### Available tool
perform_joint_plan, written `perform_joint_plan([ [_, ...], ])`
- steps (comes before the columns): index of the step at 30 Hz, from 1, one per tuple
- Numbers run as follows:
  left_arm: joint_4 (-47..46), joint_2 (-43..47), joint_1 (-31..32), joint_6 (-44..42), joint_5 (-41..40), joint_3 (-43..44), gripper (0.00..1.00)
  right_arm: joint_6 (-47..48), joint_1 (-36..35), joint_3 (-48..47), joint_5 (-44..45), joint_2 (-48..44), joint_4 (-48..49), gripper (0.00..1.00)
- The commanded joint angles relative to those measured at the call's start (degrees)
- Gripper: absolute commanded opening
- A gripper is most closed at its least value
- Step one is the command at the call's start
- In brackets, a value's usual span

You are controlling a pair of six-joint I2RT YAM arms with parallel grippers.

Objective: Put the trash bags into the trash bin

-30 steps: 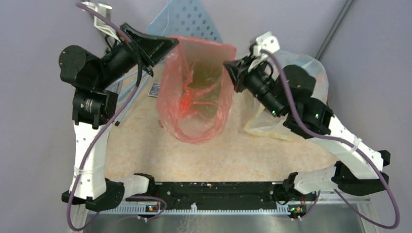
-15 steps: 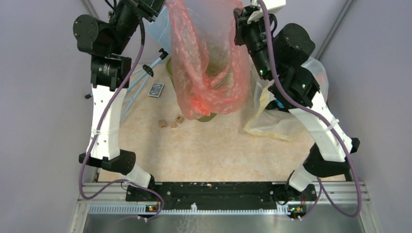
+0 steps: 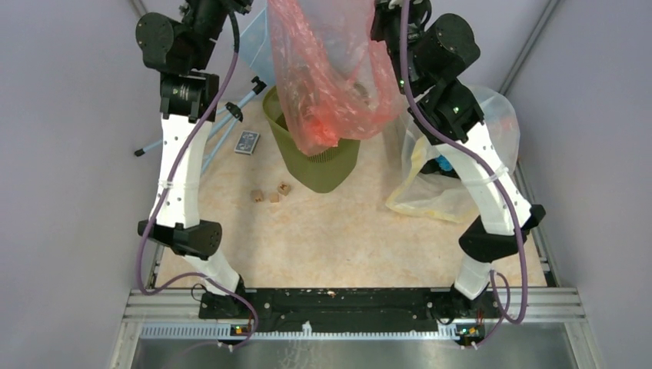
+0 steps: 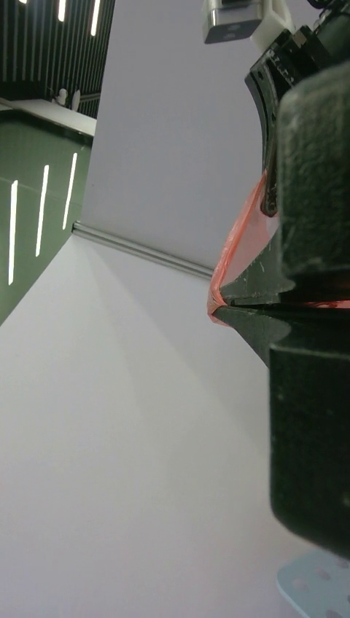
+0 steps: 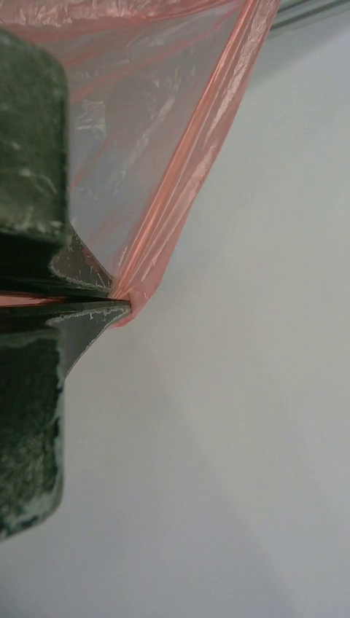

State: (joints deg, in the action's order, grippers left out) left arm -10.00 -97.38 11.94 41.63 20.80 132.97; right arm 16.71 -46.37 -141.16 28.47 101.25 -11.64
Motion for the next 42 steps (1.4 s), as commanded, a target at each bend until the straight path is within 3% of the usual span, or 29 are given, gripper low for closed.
perform_joint_plan([
  [1,-3.2,-2.0,-1.8,-1.0,-0.7,0.9,0.0,-2.3,2.3,-2.4,-2.2,1.9,3.2,0.0],
  [11,-3.9,-2.7,-5.2,-0.2,4.1,-3.6,0.0,-7.4,4.2,-0.5,-5.3,3.0,0.7,0.0],
  [24,-1.1,12.6,-6.7,-3.8,0.2,-21.8,0.0,-14.1,4.1,1.7,-19.2,2.1,-8.0,0.0],
  [34,1.5,17.3,-6.8,-8.7,0.0,-24.1,0.0,-20.6,4.0,-0.2,-26.0,5.6,-9.0,0.0],
  [42,1.4,17.7,-6.8,-8.0,2.5,-30.1,0.0,-22.9,3.7,0.9,-23.3,6.1,-9.7,0.0],
])
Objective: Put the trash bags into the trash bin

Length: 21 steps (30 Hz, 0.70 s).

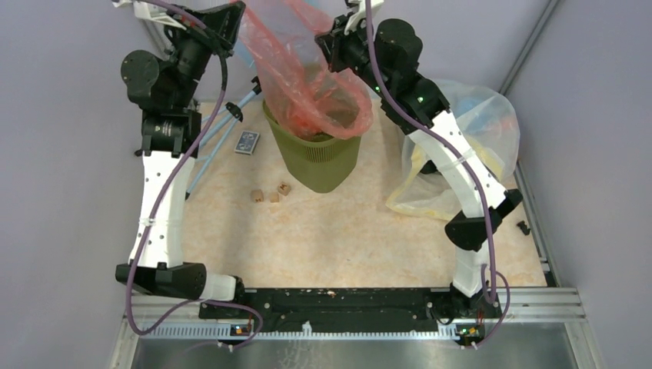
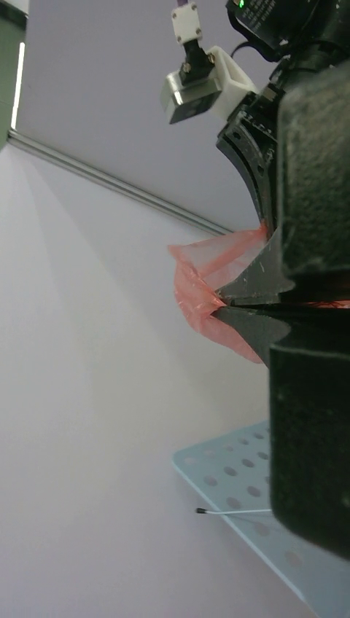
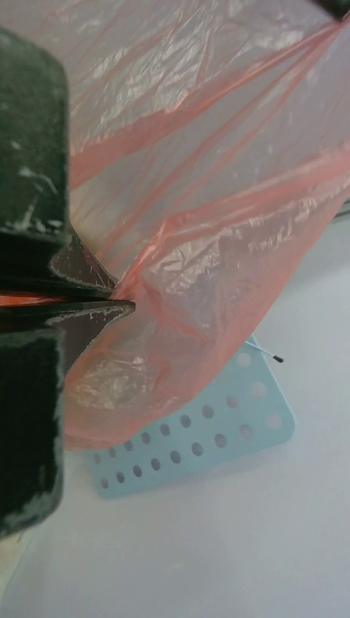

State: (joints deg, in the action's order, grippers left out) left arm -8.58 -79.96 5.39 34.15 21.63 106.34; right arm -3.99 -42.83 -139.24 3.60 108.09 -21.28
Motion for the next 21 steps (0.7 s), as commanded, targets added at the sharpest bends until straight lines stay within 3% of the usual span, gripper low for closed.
perform_joint_plan([
  [1,-0.4,0.2,-0.2,-0.3,2.0,-3.9,0.0,-2.2,0.1,-0.6,3.0,-1.2,-0.1,0.0],
  [8,0.0,-0.3,-0.2,0.1,2.6,-5.6,0.0,0.6,0.2,0.3,13.3,-3.7,-3.0,0.01],
  [11,0.6,0.3,-0.2,0.1,2.7,-6.9,0.0,1.2,0.2,-0.6,18.0,-4.1,-6.8,0.29],
  [13,0.8,0.9,-0.2,-0.1,2.7,-8.1,0.0,1.2,0.2,-1.1,20.3,-4.4,-10.0,0.56],
  [15,0.8,1.6,-0.2,-0.1,2.6,-9.5,0.0,1.6,0.1,-1.2,20.8,-4.7,-13.6,0.77],
  [21,1.4,1.9,-0.2,-0.2,3.0,-11.0,0.0,2.3,-2.2,5.8,20.0,-7.8,-20.2,0.82],
])
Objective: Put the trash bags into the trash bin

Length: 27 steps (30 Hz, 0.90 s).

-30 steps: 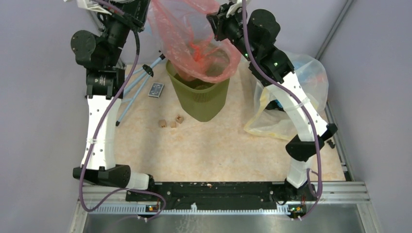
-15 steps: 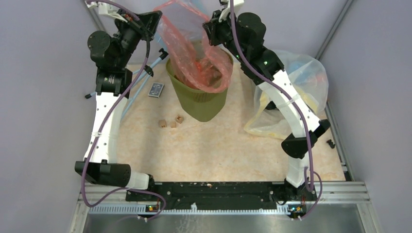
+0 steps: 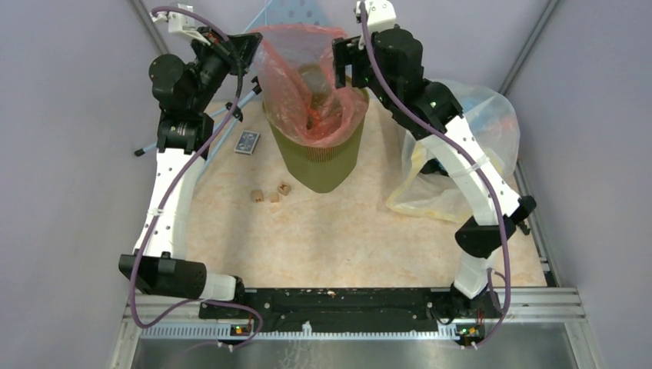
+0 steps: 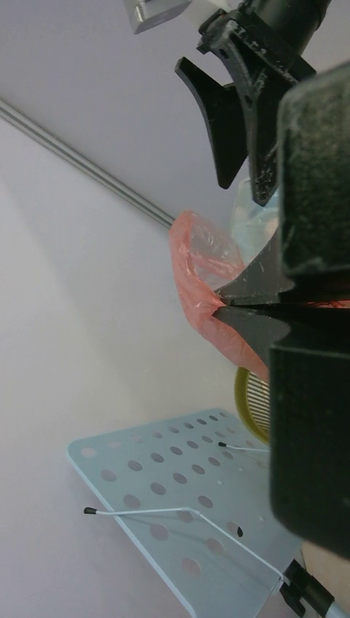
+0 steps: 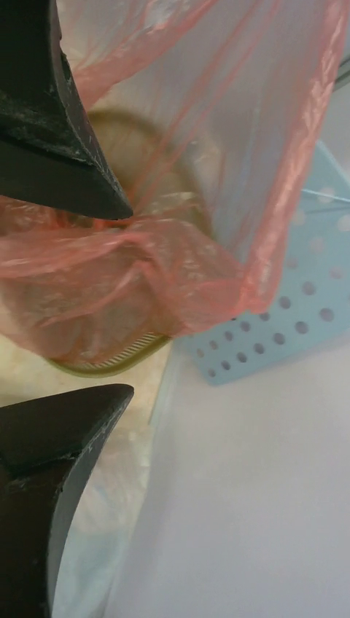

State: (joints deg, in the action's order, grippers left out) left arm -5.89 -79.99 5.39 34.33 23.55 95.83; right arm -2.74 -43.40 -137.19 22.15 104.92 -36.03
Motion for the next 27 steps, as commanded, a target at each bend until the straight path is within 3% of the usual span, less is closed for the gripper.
perform_joint_plan([
  [1,-1.0,1.9,-0.2,-0.4,1.2,-0.4,0.0,1.1,-1.9,5.6,1.1,-5.2,-5.7,0.82],
  [7,-0.1,2.2,-0.2,-0.8,1.2,-0.4,0.0,-0.9,-2.0,8.6,-2.6,-4.1,-9.5,0.76],
  [9,0.4,2.5,-0.2,-1.2,1.1,-0.3,0.0,-1.9,-2.0,7.2,-3.8,-2.8,-10.8,0.68],
  [12,1.1,2.5,-0.3,-1.7,0.8,-0.5,0.0,-3.1,-2.0,4.0,-3.8,-0.6,-13.7,0.43],
  [16,3.0,2.3,-0.3,-2.8,0.3,-0.5,0.0,-5.1,-2.0,2.4,-3.7,0.2,-16.7,0.0],
  [27,16.3,-1.8,-2.5,-8.5,-4.9,1.5,0.0,-9.5,-0.9,17.5,-5.6,-8.4,-9.9,0.0],
])
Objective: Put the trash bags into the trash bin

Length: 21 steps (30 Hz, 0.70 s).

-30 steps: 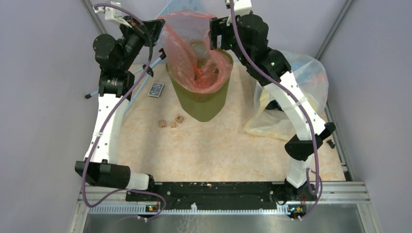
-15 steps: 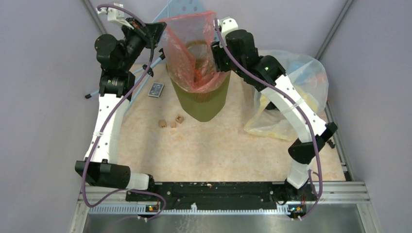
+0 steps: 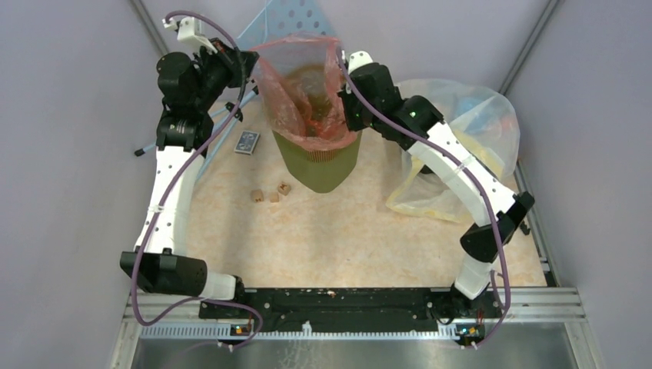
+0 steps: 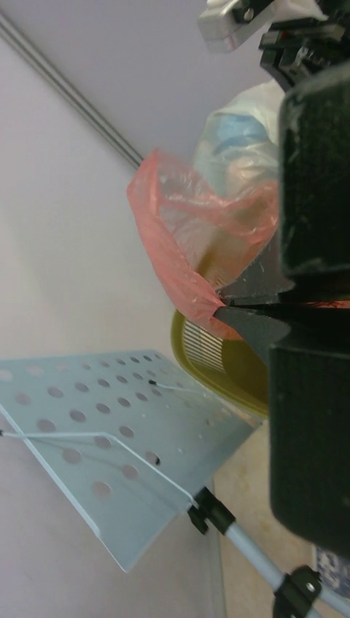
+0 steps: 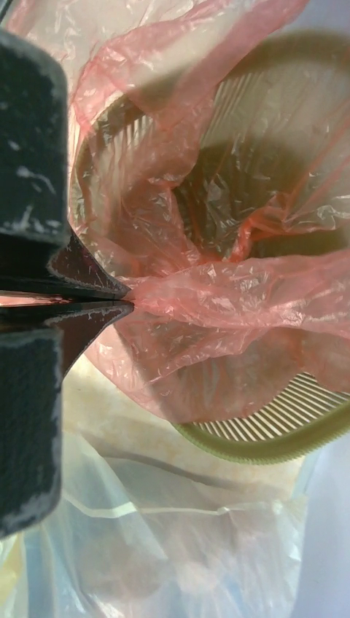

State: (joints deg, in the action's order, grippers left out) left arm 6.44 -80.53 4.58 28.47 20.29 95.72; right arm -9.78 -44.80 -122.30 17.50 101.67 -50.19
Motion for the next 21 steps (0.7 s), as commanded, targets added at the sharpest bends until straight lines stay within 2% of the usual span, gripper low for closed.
perform_joint_plan([
  [1,4.5,-1.5,-2.0,-2.7,-1.2,1.5,0.0,-2.8,0.6,3.3,-0.9,-5.7,4.6,0.0],
  [7,6.6,-2.5,-4.1,-3.8,-1.8,-0.9,0.0,-4.5,0.8,10.2,0.0,-10.2,5.9,0.0],
  [15,3.9,1.9,-6.6,-3.0,-3.3,-11.0,0.0,-5.5,0.9,22.9,1.0,-19.4,11.6,0.01],
  [18,1.7,4.4,-6.9,-2.2,-4.9,-16.4,0.0,-5.7,0.9,25.5,0.7,-20.4,12.1,0.08],
  [21,-1.0,6.5,-7.4,-1.2,-5.0,-21.8,0.0,-5.7,0.9,28.9,-1.9,-21.3,13.6,0.27],
])
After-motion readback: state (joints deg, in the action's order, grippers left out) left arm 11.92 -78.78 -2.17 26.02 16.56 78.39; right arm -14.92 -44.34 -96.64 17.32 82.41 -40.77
